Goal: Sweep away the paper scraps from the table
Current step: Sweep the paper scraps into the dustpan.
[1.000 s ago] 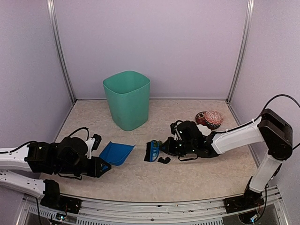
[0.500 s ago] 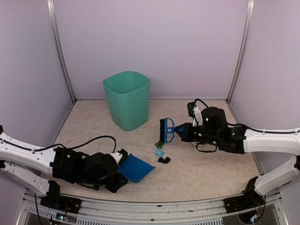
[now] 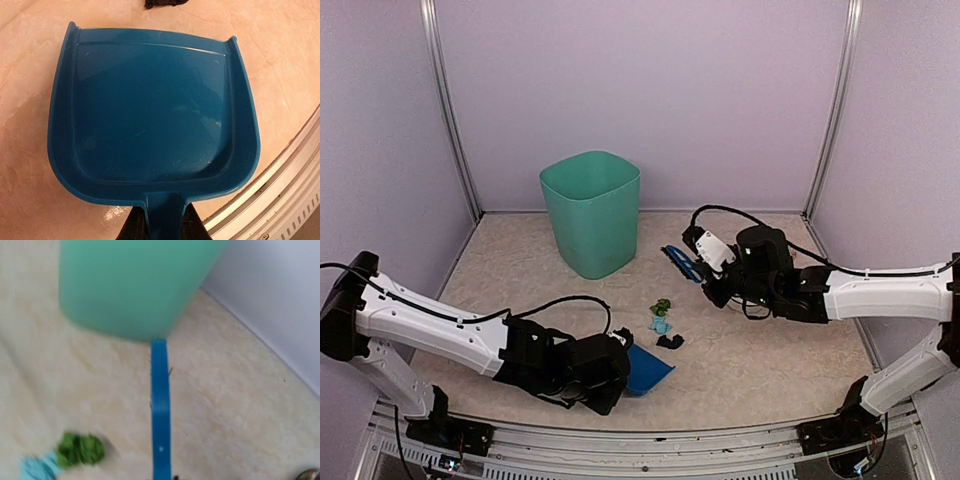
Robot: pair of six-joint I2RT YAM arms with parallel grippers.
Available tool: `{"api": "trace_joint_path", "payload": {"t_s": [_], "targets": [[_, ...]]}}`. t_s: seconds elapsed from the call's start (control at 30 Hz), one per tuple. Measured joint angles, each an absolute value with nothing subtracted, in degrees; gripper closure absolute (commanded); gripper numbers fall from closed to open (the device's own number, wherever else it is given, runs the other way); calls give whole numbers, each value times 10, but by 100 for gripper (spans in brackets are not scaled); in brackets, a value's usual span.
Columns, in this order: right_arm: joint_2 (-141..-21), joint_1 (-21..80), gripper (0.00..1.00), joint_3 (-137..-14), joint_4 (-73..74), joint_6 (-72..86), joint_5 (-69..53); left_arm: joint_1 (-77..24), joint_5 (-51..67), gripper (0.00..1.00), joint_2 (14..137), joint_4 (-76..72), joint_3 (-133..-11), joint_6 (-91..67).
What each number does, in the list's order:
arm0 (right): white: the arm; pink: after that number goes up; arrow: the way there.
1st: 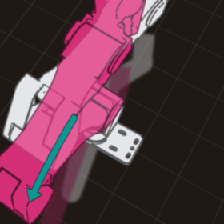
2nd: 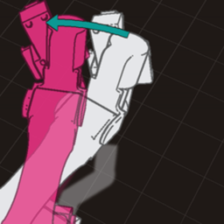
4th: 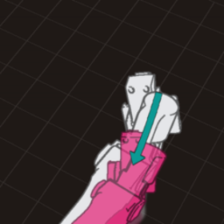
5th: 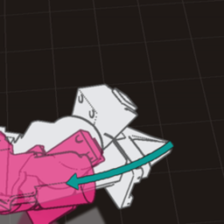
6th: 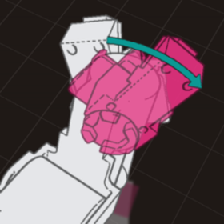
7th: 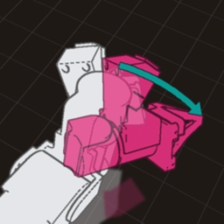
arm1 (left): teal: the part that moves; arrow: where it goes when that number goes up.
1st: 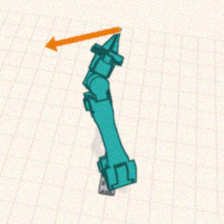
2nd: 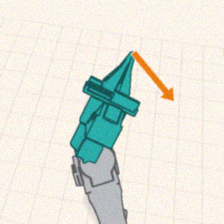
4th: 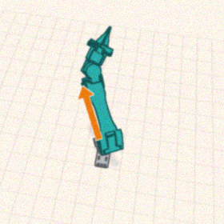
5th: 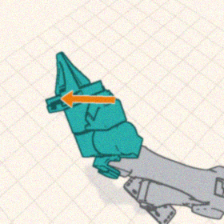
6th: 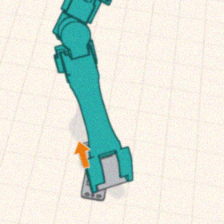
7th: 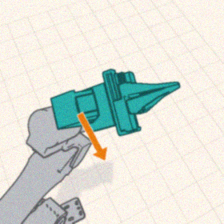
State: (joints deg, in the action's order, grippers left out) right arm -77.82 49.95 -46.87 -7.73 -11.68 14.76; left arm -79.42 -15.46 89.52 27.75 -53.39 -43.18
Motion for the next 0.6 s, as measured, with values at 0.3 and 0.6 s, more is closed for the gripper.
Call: {"api": "trace_joint_path", "payload": {"t_s": [0.3,0.6], "targets": [[-899,500,100,-473,-96,-310,117,-768,-148,100,980,300,-603,-432],[-938,527,100,-473,-90,-359,119,-728,-109,100,1020,305,-638,-421]]}}
